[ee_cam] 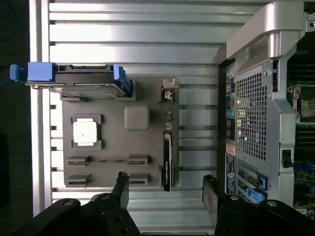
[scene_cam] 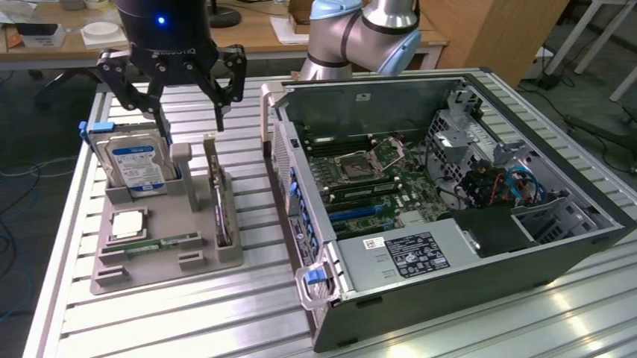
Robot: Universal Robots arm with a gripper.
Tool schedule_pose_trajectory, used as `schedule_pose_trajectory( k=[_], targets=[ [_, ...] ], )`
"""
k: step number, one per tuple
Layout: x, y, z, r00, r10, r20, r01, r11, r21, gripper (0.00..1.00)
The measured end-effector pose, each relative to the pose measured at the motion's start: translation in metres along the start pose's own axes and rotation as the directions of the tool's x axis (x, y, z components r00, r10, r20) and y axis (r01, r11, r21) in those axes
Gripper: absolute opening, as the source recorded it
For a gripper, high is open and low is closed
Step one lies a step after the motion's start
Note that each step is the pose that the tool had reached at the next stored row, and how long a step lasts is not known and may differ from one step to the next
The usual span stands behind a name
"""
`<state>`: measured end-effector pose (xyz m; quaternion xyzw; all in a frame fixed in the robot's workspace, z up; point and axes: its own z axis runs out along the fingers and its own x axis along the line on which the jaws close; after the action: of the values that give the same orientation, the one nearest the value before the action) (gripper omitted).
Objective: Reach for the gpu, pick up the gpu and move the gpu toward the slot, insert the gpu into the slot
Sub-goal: 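Pick up the gpu and move the gpu toward the slot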
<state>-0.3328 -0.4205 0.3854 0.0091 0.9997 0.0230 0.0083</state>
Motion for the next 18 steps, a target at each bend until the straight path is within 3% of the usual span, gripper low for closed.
schedule_pose_trajectory(
  k=[18],
  targets=[
    [0.0000, -0.0014, 0.0030, 0.9995, -0.030, -0.0015, 0.030, 0.9995, -0.0004, 0.71]
  ],
)
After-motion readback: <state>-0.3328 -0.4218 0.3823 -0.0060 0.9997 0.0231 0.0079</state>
